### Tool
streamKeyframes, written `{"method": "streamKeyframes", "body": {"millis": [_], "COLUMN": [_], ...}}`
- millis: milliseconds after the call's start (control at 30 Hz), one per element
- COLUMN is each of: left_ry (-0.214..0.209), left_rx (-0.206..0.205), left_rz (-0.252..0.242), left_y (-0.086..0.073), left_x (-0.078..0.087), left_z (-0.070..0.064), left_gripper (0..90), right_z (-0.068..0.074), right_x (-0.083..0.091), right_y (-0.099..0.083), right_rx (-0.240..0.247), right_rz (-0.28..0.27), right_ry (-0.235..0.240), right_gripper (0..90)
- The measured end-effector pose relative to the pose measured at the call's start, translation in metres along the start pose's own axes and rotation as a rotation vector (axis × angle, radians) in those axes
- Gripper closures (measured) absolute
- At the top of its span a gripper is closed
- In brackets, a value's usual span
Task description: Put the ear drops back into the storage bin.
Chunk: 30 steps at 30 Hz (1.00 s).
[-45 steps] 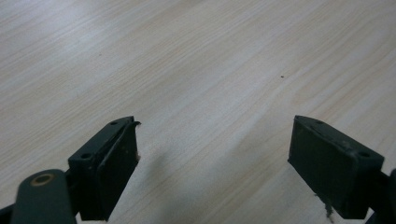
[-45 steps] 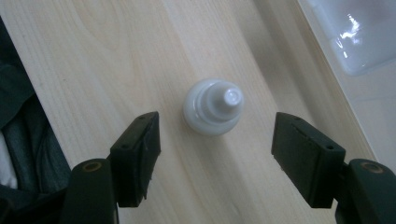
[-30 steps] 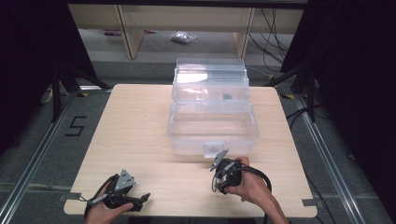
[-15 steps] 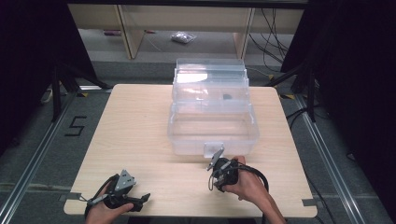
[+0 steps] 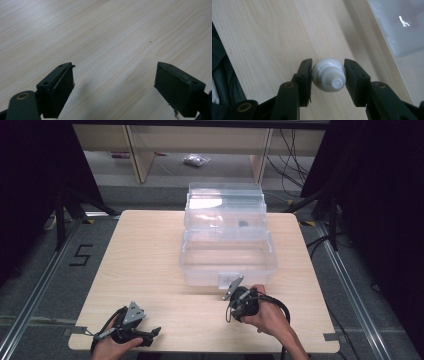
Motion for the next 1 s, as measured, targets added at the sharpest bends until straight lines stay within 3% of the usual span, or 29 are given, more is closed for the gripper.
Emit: {"method": "streamKeyframes", "body": {"millis": [100, 167, 467, 533, 567, 600, 667, 767, 833, 900, 933, 1000], "left_ry": [-0.017, -0.009, -0.018, -0.008, -0.011, -0.010, -0.012, -0.008, -0.014, -0.016, -0.012, -0.013], "left_rx": [0.013, -0.006, 0.016, 0.000, 0.014, 0.006, 0.010, -0.016, 0.010, -0.027, -0.002, 0.011], "left_rz": [-0.011, -0.001, -0.012, -0.002, -0.001, 0.000, 0.000, 0.012, 0.000, 0.013, 0.001, 0.000], "left_y": [0.000, 0.000, 0.000, 0.000, 0.000, 0.000, 0.000, 0.000, 0.000, 0.000, 0.000, 0.000], "left_x": [0.000, 0.000, 0.000, 0.000, -0.001, 0.000, 0.000, 0.001, 0.000, 0.001, 0.000, 0.000], "left_z": [-0.001, 0.000, -0.001, 0.000, 0.000, 0.000, 0.000, 0.001, 0.000, 0.002, 0.001, 0.000], "left_gripper": [15.1, 15.1, 15.1, 15.1, 15.1, 15.1, 15.1, 15.1, 15.1, 15.1, 15.1, 15.1], "right_z": [-0.001, -0.002, -0.015, -0.017, -0.019, -0.019, -0.023, -0.026, -0.030, -0.033, -0.034, -0.035], "right_x": [0.002, 0.004, 0.024, 0.025, 0.027, 0.029, 0.032, 0.038, 0.041, 0.046, 0.048, 0.052], "right_y": [-0.001, -0.001, 0.000, -0.001, -0.001, -0.001, -0.003, -0.003, -0.004, -0.005, -0.005, -0.006], "right_rx": [-0.006, -0.004, -0.021, -0.022, -0.016, -0.049, -0.035, -0.047, -0.049, -0.058, -0.052, -0.057], "right_rz": [0.001, -0.003, -0.017, -0.017, -0.018, -0.013, -0.017, -0.016, -0.020, -0.015, -0.014, -0.016], "right_ry": [0.001, 0.003, 0.014, 0.014, 0.010, 0.008, 0.005, 0.005, 0.003, -0.006, -0.009, -0.008], "right_gripper": [60.0, 60.0, 60.1, 60.1, 60.1, 60.1, 60.1, 60.1, 60.1, 60.1, 60.0, 60.1]}}
Point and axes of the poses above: each handheld gripper's, and its own axes: x roughly backward along the jaws, y roughly out of its top, z roughly to its left, the point moved 2 cm from there along -x, roughly forward along the jaws, and after that the axes turned 10 degrees about y, right-handed, at the moved point
